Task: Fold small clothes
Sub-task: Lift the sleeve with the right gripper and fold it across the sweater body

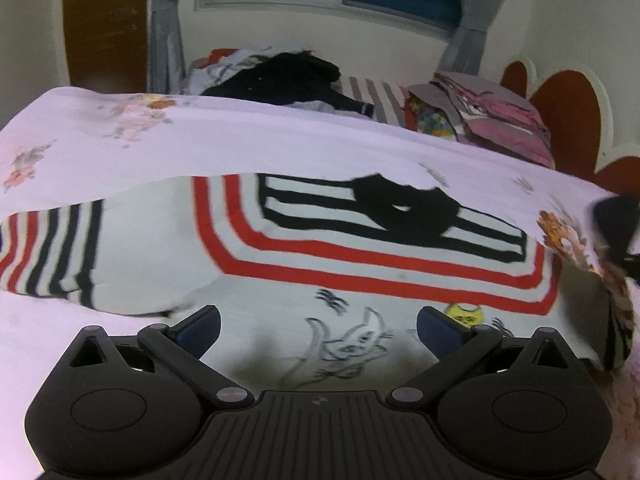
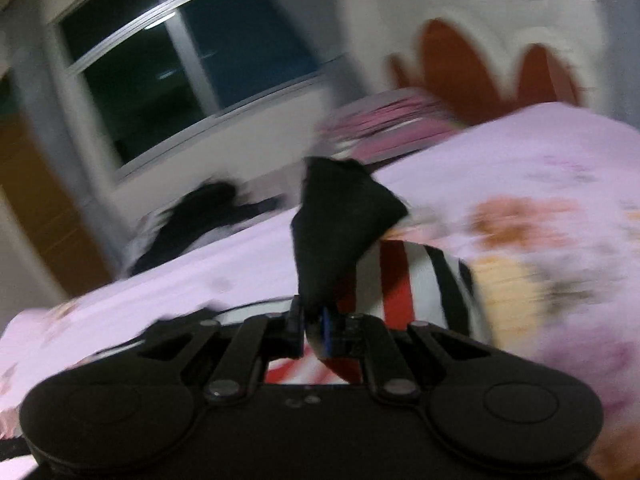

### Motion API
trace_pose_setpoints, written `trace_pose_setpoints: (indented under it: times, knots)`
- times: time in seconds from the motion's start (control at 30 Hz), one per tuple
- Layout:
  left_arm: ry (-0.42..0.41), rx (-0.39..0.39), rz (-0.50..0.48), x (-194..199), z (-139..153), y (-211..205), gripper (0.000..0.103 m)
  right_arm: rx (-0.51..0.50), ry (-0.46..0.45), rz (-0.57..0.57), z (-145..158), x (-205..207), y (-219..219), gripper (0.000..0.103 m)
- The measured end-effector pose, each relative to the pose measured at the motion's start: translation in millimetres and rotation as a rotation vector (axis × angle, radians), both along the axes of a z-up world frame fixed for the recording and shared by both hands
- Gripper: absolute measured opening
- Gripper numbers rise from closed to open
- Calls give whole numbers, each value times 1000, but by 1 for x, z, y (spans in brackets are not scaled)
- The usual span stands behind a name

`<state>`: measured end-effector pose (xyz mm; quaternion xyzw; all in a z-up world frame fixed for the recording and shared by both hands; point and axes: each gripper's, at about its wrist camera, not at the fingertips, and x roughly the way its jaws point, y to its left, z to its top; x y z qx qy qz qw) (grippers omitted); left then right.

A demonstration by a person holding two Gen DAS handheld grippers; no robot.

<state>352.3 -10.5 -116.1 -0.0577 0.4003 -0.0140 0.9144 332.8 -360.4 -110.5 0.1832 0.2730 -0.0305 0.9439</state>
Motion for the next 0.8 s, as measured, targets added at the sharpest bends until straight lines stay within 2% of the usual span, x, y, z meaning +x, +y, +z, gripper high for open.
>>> trace_pose_setpoints:
  times: [0.13, 0.23, 0.37, 0.43, 0.53, 0.6, 0.7, 0.8]
  knots:
    - [12, -10, 25, 2, -5, 25, 103, 26, 72, 121, -23, 27, 61, 9]
    - [17, -33, 29, 4, -9, 41, 103, 34, 160, 185, -48, 44, 94, 10]
    - [24, -66, -4, 14, -16, 46, 103, 63, 217, 242, -61, 41, 121, 28]
    - [31, -91, -29, 21, -20, 42, 103, 61, 203, 255, -57, 33, 126, 30]
    - [69, -173, -84, 36, -30, 29, 103, 22, 180, 239, -41, 11, 116, 33]
    - [110, -231, -133, 49, -38, 14, 103, -29, 175, 209, -32, -10, 99, 41]
    - [156, -290, -198, 63, -50, -14, 103, -99, 191, 146, -33, -35, 78, 47]
    - [208, -334, -226, 77, -68, -38, 103, -149, 215, 82, -36, -58, 59, 47]
